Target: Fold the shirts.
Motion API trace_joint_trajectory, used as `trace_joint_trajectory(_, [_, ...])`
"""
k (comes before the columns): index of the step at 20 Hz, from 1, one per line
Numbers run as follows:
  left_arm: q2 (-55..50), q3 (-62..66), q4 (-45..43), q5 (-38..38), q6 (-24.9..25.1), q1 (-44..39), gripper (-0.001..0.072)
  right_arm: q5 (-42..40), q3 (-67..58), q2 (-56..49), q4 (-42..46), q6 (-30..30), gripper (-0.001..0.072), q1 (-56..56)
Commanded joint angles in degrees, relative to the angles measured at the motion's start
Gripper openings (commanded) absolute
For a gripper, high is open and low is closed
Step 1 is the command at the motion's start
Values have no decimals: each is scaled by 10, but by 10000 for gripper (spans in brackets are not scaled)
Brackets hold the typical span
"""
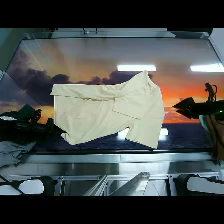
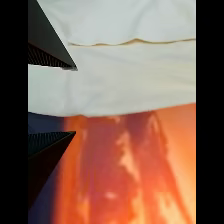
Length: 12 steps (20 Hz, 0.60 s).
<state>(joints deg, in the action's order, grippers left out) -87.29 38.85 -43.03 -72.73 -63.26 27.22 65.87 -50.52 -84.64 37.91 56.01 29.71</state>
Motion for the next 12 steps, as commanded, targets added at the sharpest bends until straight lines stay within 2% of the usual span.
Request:
trace_joint_trajectory(1, [25, 0, 25, -6, 13, 10, 21, 10, 0, -66, -4, 10, 438, -9])
trace_joint_trajectory(4, [51, 0, 26, -5, 6, 31, 23, 16, 0, -110, -18, 1, 437, -43])
trace_joint_trajectory(7, [66, 0, 26, -8, 2, 47, 23, 16, -2, -133, -72, -22, 424, -89])
trace_joint_trajectory(8, [69, 0, 26, -8, 2, 50, 23, 17, -3, -134, -95, -39, 386, -101])
trace_joint_trajectory(9, [72, 0, 26, -8, 2, 50, 23, 24, -7, -134, -115, -56, 115, -108])
trace_joint_trajectory(10, [76, 0, 28, -8, 2, 49, 23, 41, -12, -133, -131, -63, 18, -108])
trace_joint_trajectory(12, [94, 2, 75, -20, 7, 50, 23, 113, -22, -123, -172, -96, 17, -101])
